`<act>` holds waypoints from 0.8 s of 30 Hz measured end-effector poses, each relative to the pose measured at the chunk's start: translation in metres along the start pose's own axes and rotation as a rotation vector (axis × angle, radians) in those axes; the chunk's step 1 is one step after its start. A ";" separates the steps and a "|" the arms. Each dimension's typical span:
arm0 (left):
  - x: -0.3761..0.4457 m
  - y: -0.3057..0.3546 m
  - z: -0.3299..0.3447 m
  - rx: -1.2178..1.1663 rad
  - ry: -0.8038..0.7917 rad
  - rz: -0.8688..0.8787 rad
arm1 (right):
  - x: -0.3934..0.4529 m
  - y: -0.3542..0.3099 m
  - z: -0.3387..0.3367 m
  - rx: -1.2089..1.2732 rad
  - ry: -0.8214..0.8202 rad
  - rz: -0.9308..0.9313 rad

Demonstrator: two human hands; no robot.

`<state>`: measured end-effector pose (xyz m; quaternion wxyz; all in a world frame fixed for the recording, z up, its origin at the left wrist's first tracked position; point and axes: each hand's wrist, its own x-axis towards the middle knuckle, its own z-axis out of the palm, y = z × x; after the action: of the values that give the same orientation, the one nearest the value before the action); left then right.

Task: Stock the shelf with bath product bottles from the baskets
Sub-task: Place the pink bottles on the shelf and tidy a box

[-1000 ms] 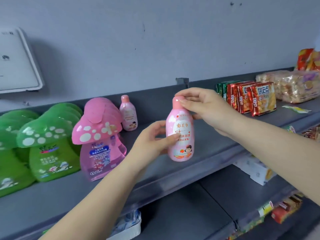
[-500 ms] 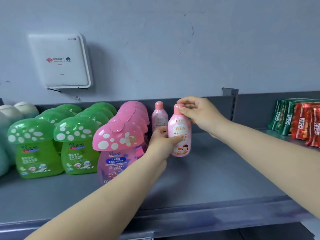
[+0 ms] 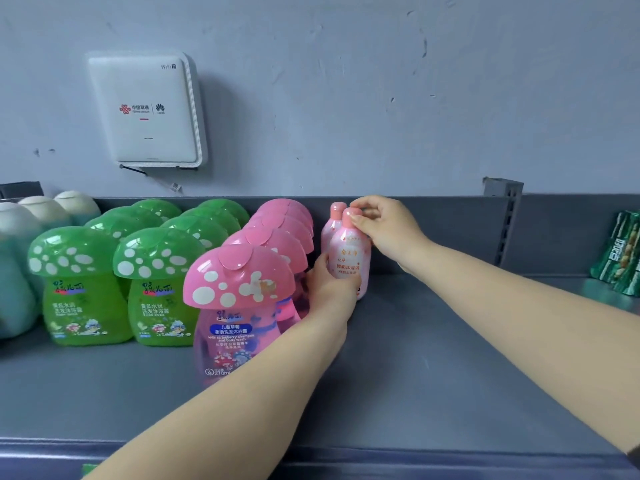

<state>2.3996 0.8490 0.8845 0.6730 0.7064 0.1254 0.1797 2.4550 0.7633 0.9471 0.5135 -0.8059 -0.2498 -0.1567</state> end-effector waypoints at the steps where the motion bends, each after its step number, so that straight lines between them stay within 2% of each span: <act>1: 0.000 0.000 0.000 0.002 0.005 -0.006 | 0.001 0.002 0.002 -0.003 0.002 0.000; 16: 0.015 -0.011 0.007 0.104 0.058 -0.053 | 0.003 0.002 0.017 -0.028 0.041 -0.027; 24: 0.014 -0.007 0.003 0.052 0.090 -0.040 | -0.011 -0.008 0.007 -0.127 0.000 0.023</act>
<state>2.4141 0.8521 0.8785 0.6516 0.7123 0.1743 0.1942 2.4414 0.7697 0.9446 0.4630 -0.8396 -0.2303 -0.1662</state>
